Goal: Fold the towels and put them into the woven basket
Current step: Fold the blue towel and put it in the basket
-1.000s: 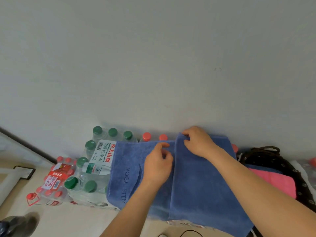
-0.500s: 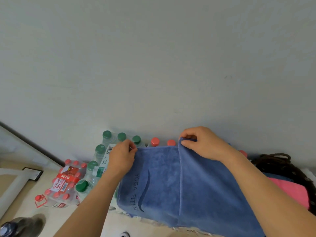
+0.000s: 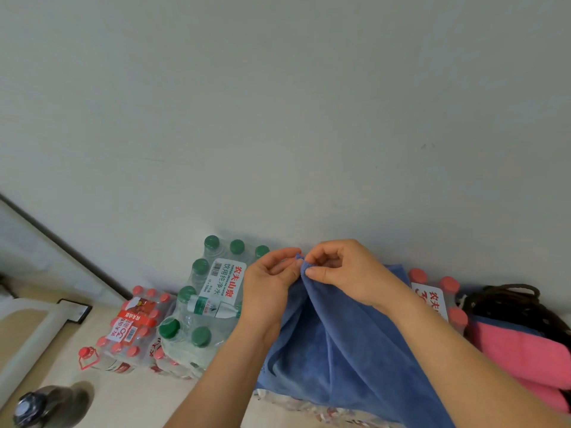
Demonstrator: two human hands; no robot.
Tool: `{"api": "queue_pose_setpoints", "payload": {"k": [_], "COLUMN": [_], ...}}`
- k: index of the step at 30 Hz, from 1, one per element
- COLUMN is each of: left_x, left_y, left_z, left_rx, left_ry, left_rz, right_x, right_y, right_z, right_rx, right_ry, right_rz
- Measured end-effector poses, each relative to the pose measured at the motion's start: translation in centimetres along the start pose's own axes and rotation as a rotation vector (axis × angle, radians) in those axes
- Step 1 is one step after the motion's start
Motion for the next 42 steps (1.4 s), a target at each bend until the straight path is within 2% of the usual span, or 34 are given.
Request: {"api": "queue_pose_setpoints", "payload": {"k": [5,11,17,22,24,27,31,33,38,42], "left_x": [-0.3,-1.2,-3.1,-4.1,-4.2,-3.7,-4.8,-5.8,-6.8,-6.1], "left_y": [0.1,1.2,3.9,4.1,4.2,3.0,0.9,1.0,2.6,4.5], "left_z": [0.7,1.9,1.8,2.9,3.6,5.4,7.2,7.3,5.6,2.5], "left_rx": [-0.116,-0.01,0.289,0.412,0.456,0.543,0.811,0.911,1.202,1.39], "left_ry": [-0.076,-0.176,0.044,0.064,0.006,-0.215,-0.49,-0.558,-0.544,-0.405], "left_rz": [-0.038,0.046,0.31,0.393,0.383,0.286,0.168,0.154,0.232,0.248], "right_x": [-0.2,-0.4,-0.2,-0.2,-0.3,-0.4,-0.5,-0.6,-1.7,-2.7], "right_y": [-0.2,-0.7,-2.2,-4.4,-5.4,-7.0,-9.1,-9.9,-11.8,-13.1], "right_z": [-1.0,-1.0,-3.1,-4.1,-4.5,-5.3,-7.7,-9.5,-13.8,-16.3], "right_rx": [0.024,0.033,-0.08,-0.084,-0.108,-0.161,-0.279,-0.343,-0.454,-0.523], "right_ry": [0.136,0.121,0.216,0.199,0.19,0.183,0.232,0.299,0.486,0.585], "right_rz": [0.005,0.024,-0.03,-0.092,-0.123,-0.173,-0.259,-0.287,-0.342,-0.374]}}
Point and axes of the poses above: each hand's wrist, its own x-axis towards the middle knuckle, its own z-axis out of the palm, y = z × x, the point moved 10 cm from there along x, towards the middle knuckle, and after that the axes turned 13 degrees about -z, right-handed, at the moved point
